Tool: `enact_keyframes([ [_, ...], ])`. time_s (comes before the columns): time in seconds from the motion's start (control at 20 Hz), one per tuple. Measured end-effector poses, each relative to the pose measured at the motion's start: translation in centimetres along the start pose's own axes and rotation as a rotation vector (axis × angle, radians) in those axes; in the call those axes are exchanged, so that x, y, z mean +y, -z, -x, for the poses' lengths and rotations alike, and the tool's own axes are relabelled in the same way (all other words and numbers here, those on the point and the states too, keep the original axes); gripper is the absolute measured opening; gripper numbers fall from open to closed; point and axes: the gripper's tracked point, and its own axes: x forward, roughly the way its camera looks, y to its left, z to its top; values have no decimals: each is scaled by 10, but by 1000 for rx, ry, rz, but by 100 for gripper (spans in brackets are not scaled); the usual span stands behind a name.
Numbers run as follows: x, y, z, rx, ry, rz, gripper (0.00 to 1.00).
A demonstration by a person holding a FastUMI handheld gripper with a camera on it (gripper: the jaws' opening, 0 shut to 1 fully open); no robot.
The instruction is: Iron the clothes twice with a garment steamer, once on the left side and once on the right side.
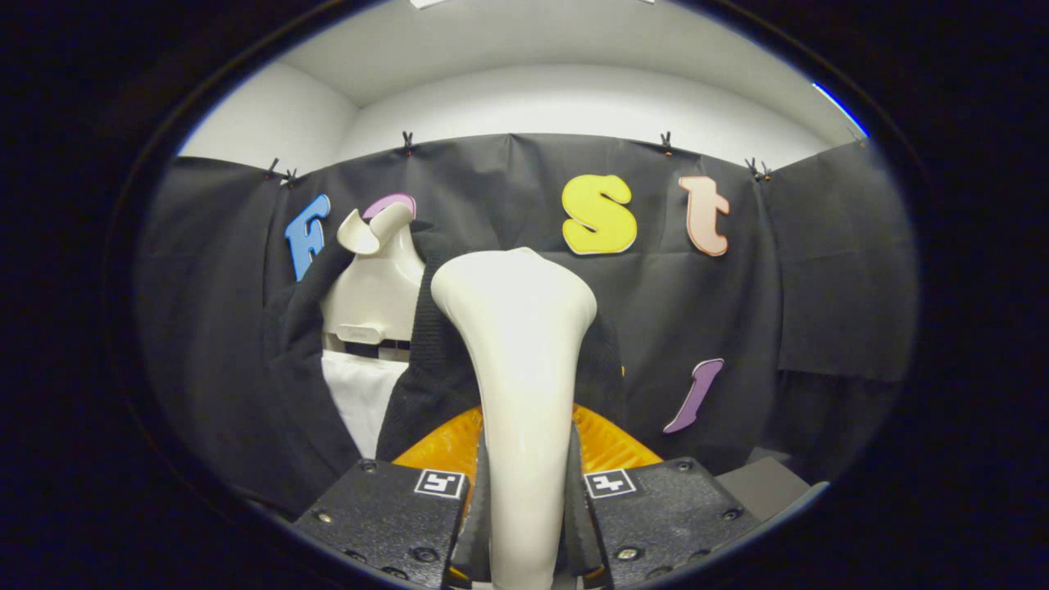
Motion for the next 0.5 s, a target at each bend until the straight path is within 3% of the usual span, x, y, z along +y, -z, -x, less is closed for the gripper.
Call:
enact_keyframes([
  [0.5, -5, 58, 11, 73, -5, 6, 40],
])
